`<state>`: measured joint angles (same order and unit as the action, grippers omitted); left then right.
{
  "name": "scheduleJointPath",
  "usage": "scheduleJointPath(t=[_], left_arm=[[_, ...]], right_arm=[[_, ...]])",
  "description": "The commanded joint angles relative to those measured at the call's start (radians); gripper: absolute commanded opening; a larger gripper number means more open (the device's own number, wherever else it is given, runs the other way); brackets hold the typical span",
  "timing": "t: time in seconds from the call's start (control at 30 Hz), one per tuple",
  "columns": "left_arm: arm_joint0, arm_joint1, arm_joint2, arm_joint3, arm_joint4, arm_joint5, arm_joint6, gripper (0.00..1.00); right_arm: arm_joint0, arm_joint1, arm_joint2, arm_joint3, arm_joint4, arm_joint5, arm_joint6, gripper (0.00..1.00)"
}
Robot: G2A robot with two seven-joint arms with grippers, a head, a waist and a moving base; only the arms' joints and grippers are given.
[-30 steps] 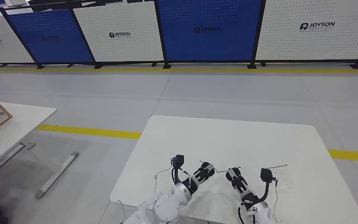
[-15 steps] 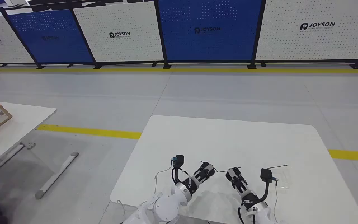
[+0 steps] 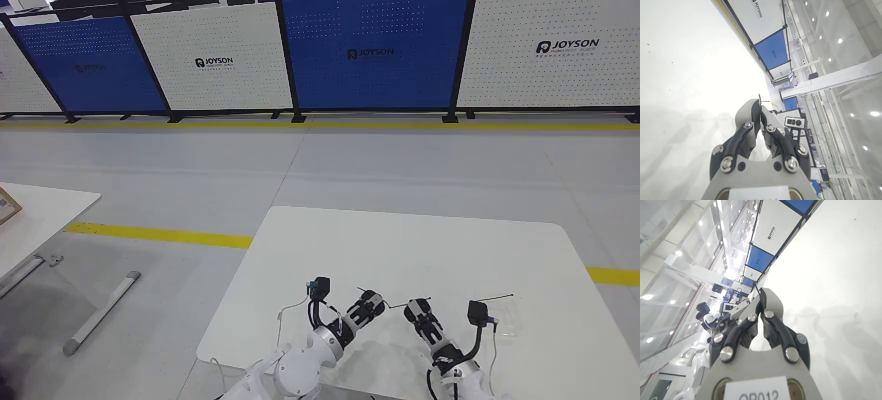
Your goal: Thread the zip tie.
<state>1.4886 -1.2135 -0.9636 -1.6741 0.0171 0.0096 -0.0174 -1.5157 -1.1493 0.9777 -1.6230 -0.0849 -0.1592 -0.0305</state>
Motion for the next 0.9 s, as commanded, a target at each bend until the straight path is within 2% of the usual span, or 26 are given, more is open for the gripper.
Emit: scheduleJointPath(t=[0.0, 0.17, 0.5, 0.57, 0.73, 0.87], left_arm=[[0.002, -0.001, -0.001, -0.002, -0.008, -0.006, -0.004, 0.0], [0.007, -0.003, -0.011, -0.009, -0.062, -0.021, -0.011, 0.0], [0.018, -0.003, -0.031, -0.024, -0.094, -0.042, -0.024, 0.0], [0.02, -0.003, -0.028, -0.022, -0.065, -0.049, -0.011, 0.0], [0.015, -0.006, -0.021, -0.015, -0.062, -0.041, -0.003, 0.0], [0.015, -0.008, -0.014, -0.011, -0.045, -0.039, 0.007, 0.04]], right_arm=[[-0.003, -0.002, 0.004, -0.002, 0.003, -0.008, -0.001, 0.0], [-0.011, -0.007, 0.011, -0.001, 0.016, -0.03, 0.001, 0.0], [-0.015, -0.02, 0.025, 0.029, 0.069, -0.084, 0.007, 0.0], [-0.015, -0.022, 0.028, 0.033, 0.069, -0.087, 0.011, 0.0], [-0.02, -0.026, 0.035, 0.032, 0.061, -0.09, 0.008, 0.0], [-0.027, -0.029, 0.045, 0.02, 0.037, -0.066, -0.008, 0.0]])
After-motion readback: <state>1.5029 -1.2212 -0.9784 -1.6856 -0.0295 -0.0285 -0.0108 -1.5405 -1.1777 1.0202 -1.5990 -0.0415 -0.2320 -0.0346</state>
